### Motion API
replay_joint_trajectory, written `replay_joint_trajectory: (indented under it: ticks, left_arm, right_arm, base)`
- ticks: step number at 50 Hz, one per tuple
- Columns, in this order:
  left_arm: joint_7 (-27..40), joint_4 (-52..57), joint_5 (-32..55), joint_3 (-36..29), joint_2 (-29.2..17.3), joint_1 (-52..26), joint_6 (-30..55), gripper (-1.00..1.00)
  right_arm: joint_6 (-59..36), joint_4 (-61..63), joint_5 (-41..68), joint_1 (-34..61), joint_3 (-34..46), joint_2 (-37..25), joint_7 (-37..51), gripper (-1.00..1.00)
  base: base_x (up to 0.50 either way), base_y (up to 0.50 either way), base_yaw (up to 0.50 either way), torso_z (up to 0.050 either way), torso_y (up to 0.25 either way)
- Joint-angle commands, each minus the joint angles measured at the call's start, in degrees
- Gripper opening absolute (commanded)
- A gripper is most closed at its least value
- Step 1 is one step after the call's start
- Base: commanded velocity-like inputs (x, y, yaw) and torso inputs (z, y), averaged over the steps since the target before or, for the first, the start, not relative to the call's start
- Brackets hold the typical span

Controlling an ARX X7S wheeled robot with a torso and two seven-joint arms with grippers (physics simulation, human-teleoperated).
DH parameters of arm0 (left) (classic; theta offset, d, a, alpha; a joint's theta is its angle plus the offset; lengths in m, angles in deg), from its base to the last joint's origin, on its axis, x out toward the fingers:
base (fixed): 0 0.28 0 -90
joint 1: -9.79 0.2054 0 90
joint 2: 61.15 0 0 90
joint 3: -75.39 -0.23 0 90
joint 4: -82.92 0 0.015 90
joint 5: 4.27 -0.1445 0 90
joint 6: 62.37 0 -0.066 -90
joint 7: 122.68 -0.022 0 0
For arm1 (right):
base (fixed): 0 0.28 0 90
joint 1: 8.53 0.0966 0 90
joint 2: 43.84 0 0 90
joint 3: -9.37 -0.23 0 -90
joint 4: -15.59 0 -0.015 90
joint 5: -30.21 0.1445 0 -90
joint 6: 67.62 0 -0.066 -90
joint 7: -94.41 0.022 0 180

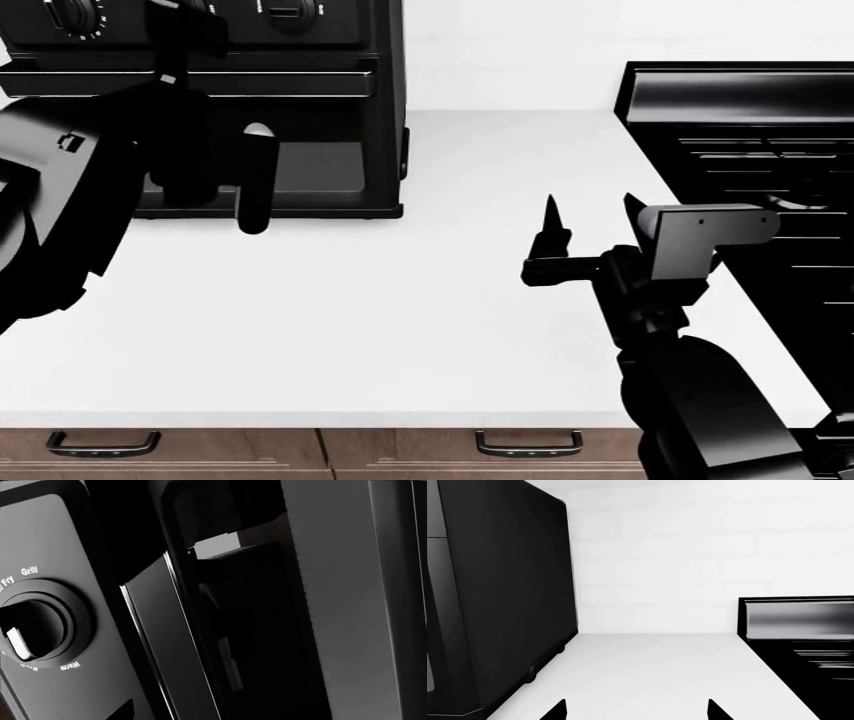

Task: Open the toaster oven door.

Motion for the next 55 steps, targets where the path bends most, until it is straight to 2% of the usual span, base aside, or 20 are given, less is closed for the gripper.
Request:
replay_joint_trajectory:
  ticks: [1, 22, 23, 42, 55]
  left_arm:
    - [2.0, -6.0, -0.4, -1.1, 2.5, -1.3, -2.6, 1.00]
    - [4.6, -12.9, -0.3, -2.4, 5.3, -2.2, -6.1, 1.00]
    - [4.8, -12.7, -0.2, -2.3, 5.2, -2.1, -6.4, -1.00]
    - [6.1, -6.2, 0.2, -1.8, 1.9, 0.8, -7.1, -1.00]
    - [4.1, 7.4, 2.0, 0.3, -4.5, 6.8, -2.6, -1.00]
  right_arm:
    - [0.1, -0.1, 0.2, 0.0, 0.0, -0.3, 0.4, 1.00]
    - [-0.3, -0.3, 0.6, 0.6, 0.1, -1.0, 1.2, 1.00]
    - [-0.3, -0.3, 0.7, 0.6, 0.1, -1.0, 1.2, 1.00]
    - [0.2, -0.6, 1.1, 0.1, 0.5, -1.1, 1.6, 1.00]
    - [0.6, -0.6, 1.7, -0.2, 0.3, -1.2, 1.8, 1.00]
  base:
    - [0.00, 0.00, 0.00, 0.000, 0.000]
    - [0.01, 0.00, 0.00, 0.000, 0.000]
    - [0.02, 0.00, -0.01, 0.000, 0.000]
    - [0.00, 0.00, 0.00, 0.000, 0.000]
    - [0.00, 0.00, 0.00, 0.000, 0.000]
